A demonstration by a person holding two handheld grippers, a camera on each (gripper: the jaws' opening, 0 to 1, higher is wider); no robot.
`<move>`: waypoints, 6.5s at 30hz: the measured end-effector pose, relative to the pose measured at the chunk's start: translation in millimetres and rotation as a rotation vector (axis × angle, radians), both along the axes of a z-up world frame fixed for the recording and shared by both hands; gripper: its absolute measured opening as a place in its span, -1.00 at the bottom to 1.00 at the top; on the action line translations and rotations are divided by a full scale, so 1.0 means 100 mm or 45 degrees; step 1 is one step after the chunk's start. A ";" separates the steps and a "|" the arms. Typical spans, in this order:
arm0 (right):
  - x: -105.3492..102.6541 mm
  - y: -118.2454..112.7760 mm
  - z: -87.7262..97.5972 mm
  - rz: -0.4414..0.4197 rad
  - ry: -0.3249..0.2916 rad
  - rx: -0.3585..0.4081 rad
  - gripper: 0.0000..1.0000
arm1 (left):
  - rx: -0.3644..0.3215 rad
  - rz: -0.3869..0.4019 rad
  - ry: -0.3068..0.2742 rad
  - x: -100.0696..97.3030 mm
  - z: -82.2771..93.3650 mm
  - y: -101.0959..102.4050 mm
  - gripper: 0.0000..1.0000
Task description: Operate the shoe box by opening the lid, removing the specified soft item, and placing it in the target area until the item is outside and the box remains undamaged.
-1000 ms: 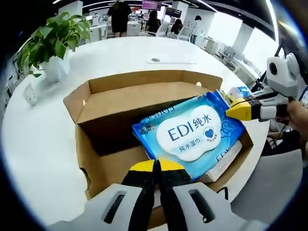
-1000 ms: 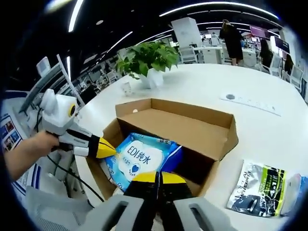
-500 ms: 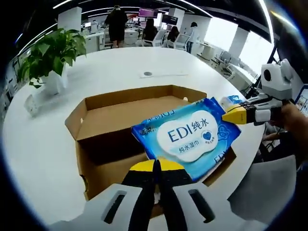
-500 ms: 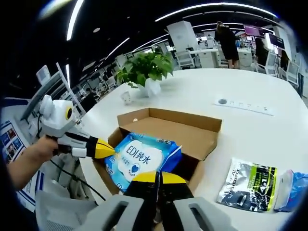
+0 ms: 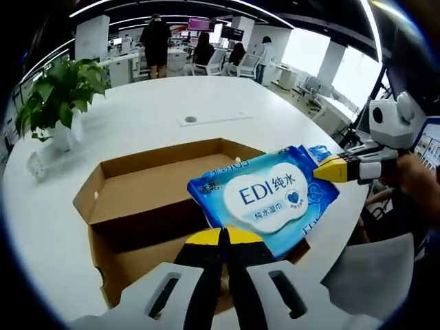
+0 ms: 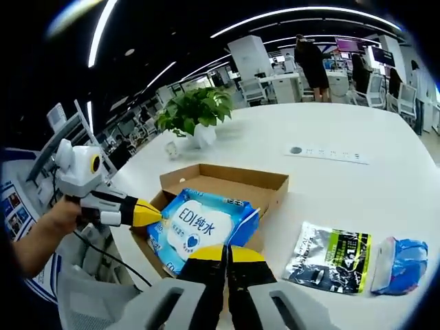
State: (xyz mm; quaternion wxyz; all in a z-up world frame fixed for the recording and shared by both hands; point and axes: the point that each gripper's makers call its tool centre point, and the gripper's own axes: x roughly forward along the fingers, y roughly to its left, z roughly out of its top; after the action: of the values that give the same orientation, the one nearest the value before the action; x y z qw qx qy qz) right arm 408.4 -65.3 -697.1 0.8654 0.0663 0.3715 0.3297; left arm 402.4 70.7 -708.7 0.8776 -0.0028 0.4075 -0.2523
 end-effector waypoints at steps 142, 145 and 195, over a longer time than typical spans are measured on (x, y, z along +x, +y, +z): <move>0.66 -1.99 -1.10 -0.099 -0.071 -0.474 -1.00 | 0.138 -0.229 -0.003 0.63 -0.86 -1.82 -1.00; 0.64 -1.99 -1.06 -0.096 -0.079 -0.482 -1.00 | 0.126 -0.232 -0.012 0.61 -0.82 -1.84 -1.00; -0.02 -0.55 -0.21 0.596 -0.278 -0.379 -0.12 | -0.029 -0.195 -0.128 0.01 -0.05 -1.05 0.05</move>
State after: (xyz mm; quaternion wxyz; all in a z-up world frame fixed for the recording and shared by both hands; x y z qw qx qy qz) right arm 406.6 -120.0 -718.0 0.8009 -0.1847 0.3256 0.4674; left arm 403.5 -34.2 -713.8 0.8751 0.0311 0.3591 -0.3230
